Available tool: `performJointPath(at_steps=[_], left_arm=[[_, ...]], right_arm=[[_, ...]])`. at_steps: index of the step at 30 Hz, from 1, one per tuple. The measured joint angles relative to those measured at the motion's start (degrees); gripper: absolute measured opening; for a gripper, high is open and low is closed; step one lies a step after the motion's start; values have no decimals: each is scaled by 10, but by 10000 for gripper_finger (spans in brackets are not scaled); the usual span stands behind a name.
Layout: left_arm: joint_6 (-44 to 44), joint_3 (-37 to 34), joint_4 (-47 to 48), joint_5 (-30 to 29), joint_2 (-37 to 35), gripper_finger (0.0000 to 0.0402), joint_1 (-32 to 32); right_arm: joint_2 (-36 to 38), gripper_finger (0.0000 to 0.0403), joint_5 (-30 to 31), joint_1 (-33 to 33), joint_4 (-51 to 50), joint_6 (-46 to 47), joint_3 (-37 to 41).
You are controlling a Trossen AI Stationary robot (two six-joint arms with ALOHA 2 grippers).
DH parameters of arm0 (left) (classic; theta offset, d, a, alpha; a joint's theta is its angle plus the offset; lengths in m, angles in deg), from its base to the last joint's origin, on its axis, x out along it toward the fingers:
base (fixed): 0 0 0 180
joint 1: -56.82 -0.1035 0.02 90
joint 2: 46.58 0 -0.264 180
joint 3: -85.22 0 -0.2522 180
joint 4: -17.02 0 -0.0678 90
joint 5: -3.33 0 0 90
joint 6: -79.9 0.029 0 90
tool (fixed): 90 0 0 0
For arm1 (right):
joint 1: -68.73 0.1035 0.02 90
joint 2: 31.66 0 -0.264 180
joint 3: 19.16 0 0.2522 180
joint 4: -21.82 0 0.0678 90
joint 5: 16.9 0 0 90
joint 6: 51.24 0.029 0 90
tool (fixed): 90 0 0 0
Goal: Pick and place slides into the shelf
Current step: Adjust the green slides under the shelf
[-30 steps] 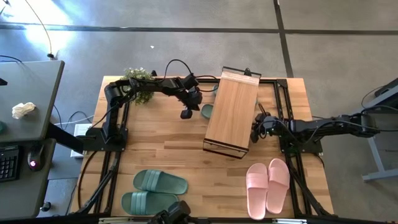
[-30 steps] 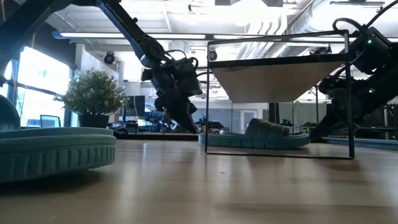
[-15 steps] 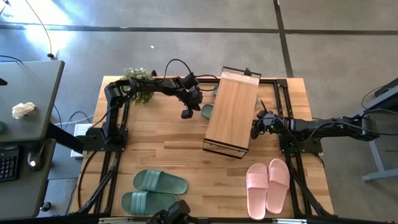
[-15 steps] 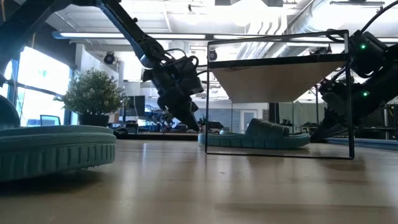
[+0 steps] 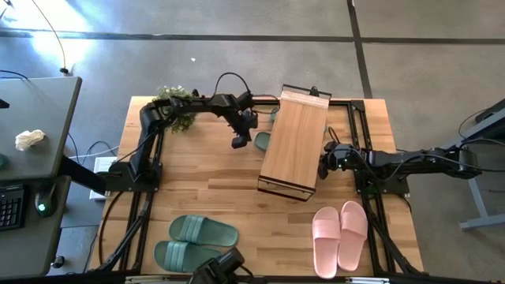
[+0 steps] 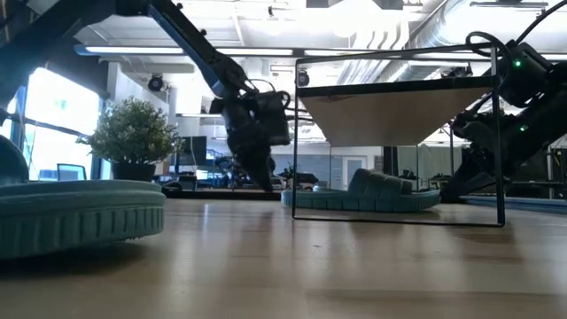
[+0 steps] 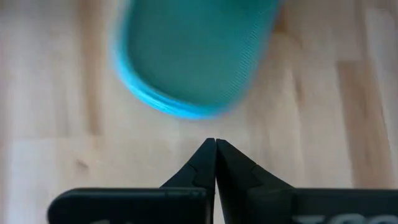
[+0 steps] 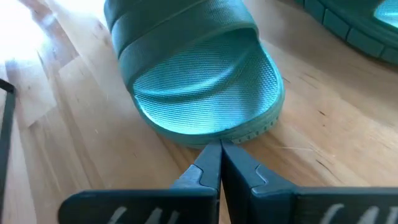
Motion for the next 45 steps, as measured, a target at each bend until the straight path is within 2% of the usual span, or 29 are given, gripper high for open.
performJointPath(at_steps=[4, 16, 27, 31, 38, 45], left_arm=[[0, 30, 28, 16, 14, 0, -10], [-18, 43, 36, -5, 25, 0, -4], [-24, 46, 42, 38, 25, 0, -6], [-34, 70, 71, 76, 25, 0, -12], [-38, 89, 113, 85, 45, 0, -13], [-76, 141, 143, 73, 73, 0, -13]], right_arm=[[6, 0, 0, 0, 1, 0, 0], [5, 0, 20, 0, -3, -5, 0], [5, 0, 7, 0, -6, -79, 0], [5, 0, -5, 0, -8, -119, 0], [5, 0, -1, 0, -3, -127, 0], [6, 0, -17, 0, 8, -132, 0]])
